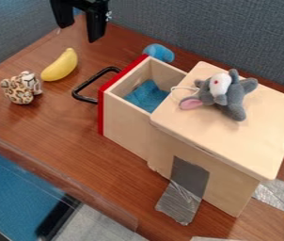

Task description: Put the blue thing inside the drawer

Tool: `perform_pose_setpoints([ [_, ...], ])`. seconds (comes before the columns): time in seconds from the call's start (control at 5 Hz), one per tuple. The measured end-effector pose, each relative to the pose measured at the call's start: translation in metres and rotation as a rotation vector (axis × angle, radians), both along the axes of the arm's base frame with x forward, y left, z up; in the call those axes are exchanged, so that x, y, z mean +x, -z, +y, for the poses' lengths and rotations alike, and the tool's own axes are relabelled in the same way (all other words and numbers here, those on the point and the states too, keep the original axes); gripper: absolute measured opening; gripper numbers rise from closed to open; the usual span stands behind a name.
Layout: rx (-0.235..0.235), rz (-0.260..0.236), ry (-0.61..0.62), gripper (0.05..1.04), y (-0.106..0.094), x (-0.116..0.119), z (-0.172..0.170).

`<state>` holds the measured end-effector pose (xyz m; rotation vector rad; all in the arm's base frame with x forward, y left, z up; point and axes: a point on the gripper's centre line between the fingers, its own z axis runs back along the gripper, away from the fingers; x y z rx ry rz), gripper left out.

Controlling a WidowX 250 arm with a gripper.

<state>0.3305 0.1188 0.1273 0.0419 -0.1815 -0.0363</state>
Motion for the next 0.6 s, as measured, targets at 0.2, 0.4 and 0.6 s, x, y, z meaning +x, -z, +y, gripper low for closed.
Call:
perform_pose_setpoints([
  [0.2, -0.017, 0.041, -0.004, 1.000, 0.014, 0.000, -0.001],
  [0.4, -0.022, 0.049, 0.014, 1.000, 0.022, 0.034, -0.007],
  [0.6, -0.029, 0.052, 0.036, 1.001, 0.026, 0.068, -0.022],
])
